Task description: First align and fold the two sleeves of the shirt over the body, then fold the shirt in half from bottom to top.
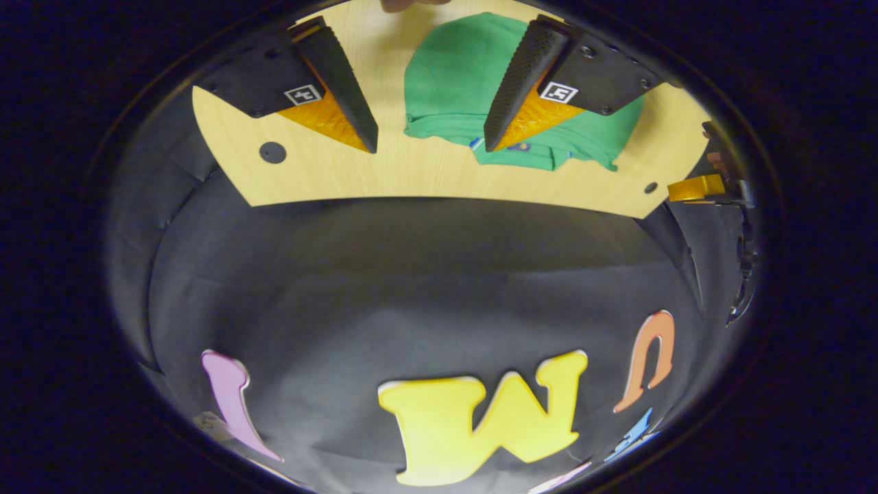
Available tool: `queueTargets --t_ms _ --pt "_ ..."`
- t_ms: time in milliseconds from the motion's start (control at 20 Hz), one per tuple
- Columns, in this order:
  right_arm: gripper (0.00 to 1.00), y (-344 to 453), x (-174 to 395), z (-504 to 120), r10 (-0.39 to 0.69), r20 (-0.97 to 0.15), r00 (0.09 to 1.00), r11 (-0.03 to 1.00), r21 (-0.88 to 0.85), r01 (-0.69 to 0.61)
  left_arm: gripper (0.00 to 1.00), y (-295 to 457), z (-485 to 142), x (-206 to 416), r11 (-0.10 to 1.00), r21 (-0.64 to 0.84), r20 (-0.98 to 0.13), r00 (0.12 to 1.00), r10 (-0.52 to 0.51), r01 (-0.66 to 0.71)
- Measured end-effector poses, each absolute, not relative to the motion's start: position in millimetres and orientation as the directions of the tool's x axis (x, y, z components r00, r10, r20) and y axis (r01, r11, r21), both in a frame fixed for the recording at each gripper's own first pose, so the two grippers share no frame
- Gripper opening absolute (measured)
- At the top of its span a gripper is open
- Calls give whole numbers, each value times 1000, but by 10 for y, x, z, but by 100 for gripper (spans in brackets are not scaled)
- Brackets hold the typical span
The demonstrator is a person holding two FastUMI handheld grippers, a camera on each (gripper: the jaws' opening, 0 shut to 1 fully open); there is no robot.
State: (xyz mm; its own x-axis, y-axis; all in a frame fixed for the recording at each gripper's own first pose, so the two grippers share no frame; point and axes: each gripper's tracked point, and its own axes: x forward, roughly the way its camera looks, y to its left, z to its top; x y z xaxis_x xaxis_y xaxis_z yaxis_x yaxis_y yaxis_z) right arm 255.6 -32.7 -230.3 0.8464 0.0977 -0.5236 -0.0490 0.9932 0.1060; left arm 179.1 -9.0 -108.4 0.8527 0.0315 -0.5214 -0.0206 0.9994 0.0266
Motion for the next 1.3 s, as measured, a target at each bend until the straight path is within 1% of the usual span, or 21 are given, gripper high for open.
queueTargets --t_ms 200,250,350,400,450,500,550,600,650,700,750,800,850,1050,1100,1300 --pt "99 -251 1895 -1234 78 -369 926 995 92 -47 87 -255 46 1173 998 61 -345 939 5 17" --pt "98 -208 1684 -1026 76 -338 938 994 94 -47 90 -283 274 986 997 74 -304 953 8 15" --pt "99 -89 1254 -621 80 -272 959 992 119 -50 91 -390 665 584 997 75 -225 974 -6 23" --pt "91 -65 1058 -426 69 -228 971 992 119 -43 91 -420 848 349 997 68 -194 981 -7 20" --pt "90 -61 888 -264 54 -177 983 993 111 -35 91 -454 960 140 998 55 -176 984 -7 17" --pt "90 -49 724 -102 42 -127 991 996 87 -32 84 -492 1001 -59 999 39 -168 986 -12 19" --pt "98 -33 540 2 31 -87 996 998 55 -26 94 -546 1028 -265 999 21 -168 986 -21 25" --pt "98 -29 357 84 23 -59 998 999 26 -22 94 -567 1061 -460 999 21 -161 987 -22 26" --pt "90 19 180 144 22 -44 999 1000 12 -22 85 -548 1080 -627 999 33 -148 989 -11 16" --pt "91 84 -1 170 29 -39 999 999 18 -29 94 -524 1072 -742 999 42 -141 990 -3 9" --pt "91 130 -142 178 38 -35 999 999 24 -38 94 -517 1061 -875 999 43 -131 991 0 6" --pt "98 138 -258 162 32 -38 999 999 30 -31 94 -532 1042 -991 999 42 -125 992 1 4" --pt "91 107 -388 125 22 -47 999 999 42 -20 94 -511 1027 -1099 999 48 -117 993 7 -2" --pt "91 182 -784 -85 8 -93 996 998 65 -2 94 -521 972 -1358 999 42 -107 994 2 2" --pt "91 212 -847 -136 13 -109 994 998 56 -7 85 -538 964 -1391 999 49 -105 995 1 4" --pt "91 348 -932 -111 42 -110 993 998 52 -37 85 -598 927 -1415 998 58 -110 994 -20 26"
